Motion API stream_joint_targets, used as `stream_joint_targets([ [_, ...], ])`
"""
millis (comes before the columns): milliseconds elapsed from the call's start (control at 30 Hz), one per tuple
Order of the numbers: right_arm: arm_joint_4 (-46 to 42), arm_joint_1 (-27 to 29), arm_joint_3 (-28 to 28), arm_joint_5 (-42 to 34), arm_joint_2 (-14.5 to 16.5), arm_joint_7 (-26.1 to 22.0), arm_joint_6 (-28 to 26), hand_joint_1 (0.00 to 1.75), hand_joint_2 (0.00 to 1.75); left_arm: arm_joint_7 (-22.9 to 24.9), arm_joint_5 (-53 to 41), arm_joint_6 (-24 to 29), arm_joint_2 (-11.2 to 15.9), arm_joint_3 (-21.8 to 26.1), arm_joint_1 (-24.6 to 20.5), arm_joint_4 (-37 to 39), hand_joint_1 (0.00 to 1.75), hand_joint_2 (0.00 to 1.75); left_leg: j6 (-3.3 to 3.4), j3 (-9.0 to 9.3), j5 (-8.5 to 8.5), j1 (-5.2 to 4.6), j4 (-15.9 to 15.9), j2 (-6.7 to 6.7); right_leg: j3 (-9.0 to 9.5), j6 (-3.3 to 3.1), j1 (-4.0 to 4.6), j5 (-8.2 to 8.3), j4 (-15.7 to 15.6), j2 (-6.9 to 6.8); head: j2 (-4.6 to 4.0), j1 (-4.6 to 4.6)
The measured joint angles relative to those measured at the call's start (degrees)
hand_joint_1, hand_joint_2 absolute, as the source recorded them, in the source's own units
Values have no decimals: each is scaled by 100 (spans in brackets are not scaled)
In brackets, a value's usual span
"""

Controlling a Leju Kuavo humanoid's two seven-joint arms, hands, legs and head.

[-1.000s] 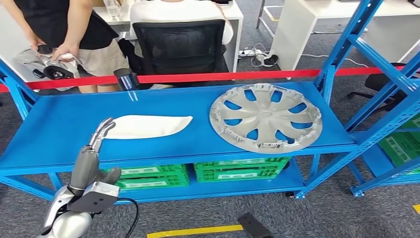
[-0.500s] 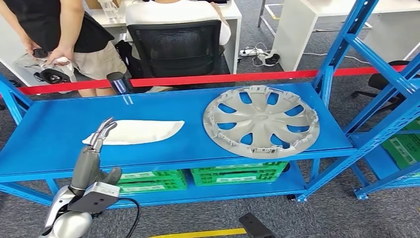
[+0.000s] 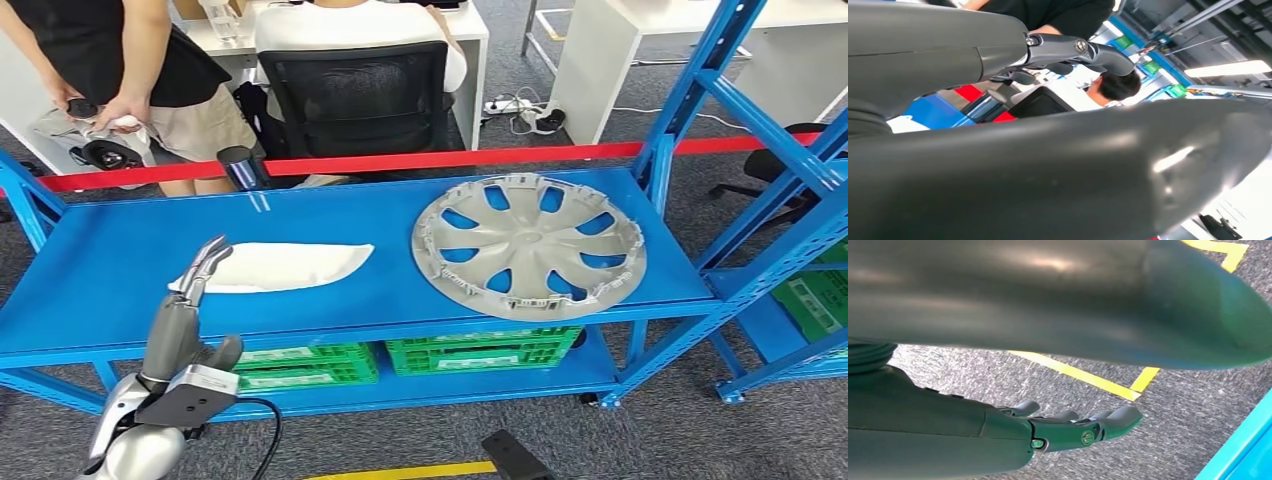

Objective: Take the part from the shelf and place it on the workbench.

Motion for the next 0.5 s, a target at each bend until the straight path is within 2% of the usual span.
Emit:
stream_joint_targets([
  [167,17,7,0,-50,0,-39,-42,0,0,149,306,-79,-49,7,-85,4,0,0,4,-2,-2,-2,11,0,6,14,-9,9,-8,0,0,0],
  [500,24,-9,7,26,0,-5,37,0,0,256,662,161,-147,8,-422,74,0,0,12,-2,-7,-5,22,1,15,22,-11,13,-15,0,1,0],
])
